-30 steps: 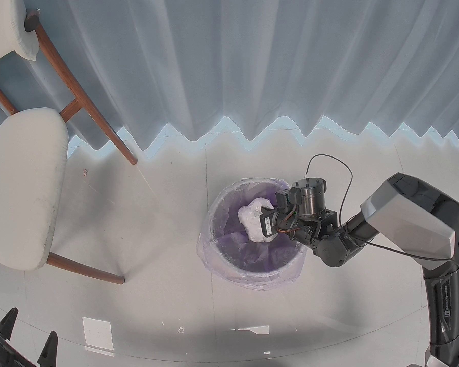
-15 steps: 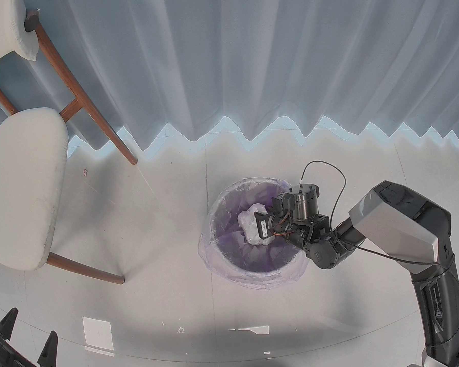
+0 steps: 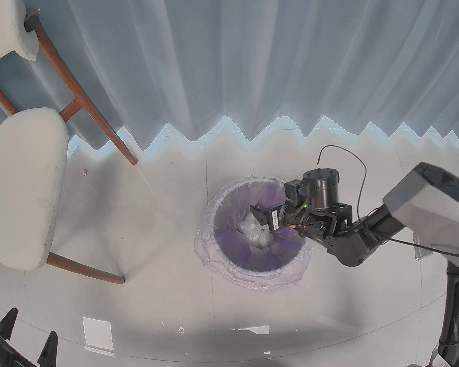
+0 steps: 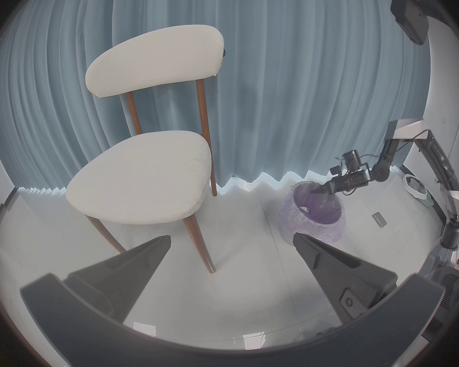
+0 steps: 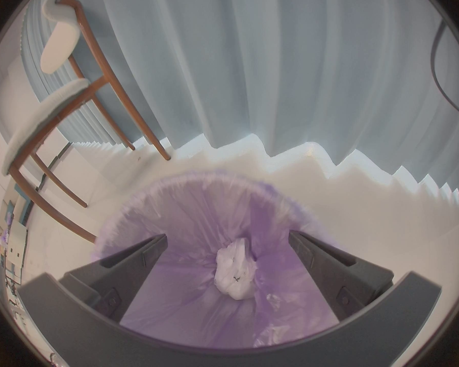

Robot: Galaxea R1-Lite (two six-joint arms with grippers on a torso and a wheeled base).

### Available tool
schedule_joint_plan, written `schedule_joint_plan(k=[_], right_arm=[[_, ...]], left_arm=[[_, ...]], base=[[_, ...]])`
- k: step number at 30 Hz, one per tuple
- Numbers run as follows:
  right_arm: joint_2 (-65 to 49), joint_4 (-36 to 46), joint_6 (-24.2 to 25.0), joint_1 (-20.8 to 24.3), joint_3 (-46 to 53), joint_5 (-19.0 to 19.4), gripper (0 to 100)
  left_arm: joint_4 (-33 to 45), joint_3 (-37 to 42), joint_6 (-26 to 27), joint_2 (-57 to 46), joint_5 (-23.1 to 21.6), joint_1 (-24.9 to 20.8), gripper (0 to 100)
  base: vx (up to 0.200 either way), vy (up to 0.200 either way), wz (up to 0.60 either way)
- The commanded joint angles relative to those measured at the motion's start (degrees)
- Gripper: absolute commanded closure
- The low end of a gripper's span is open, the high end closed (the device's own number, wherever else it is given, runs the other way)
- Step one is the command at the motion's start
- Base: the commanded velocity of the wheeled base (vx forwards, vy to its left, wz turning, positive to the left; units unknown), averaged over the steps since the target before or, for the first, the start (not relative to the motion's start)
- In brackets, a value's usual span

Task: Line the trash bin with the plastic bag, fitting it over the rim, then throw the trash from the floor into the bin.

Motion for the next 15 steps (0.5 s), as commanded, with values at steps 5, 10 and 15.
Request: schedule_joint_plan(k=[5,10,15], right_arm=[[-28.5,0.1,0.0,-0.7,20.5,-0.8,0],[-41.5,0.4,-0.1,-4.4,30.6,-0.9,0],[-54.1,0.9,-0.2,-10.9,40.5,-1.0,0]], left_arm=[[0.0,1.0,0.0,-0.9,0.0,0.0,0],[0.0,1.0,0.0,-0.9,0.1,0.0,0],[-0.1,1.0,0.0,-0.9,0.0,-0.1,0]], base=[[0.000,0.000,0.00],[0.000,0.000,0.00],[0.000,0.000,0.00]])
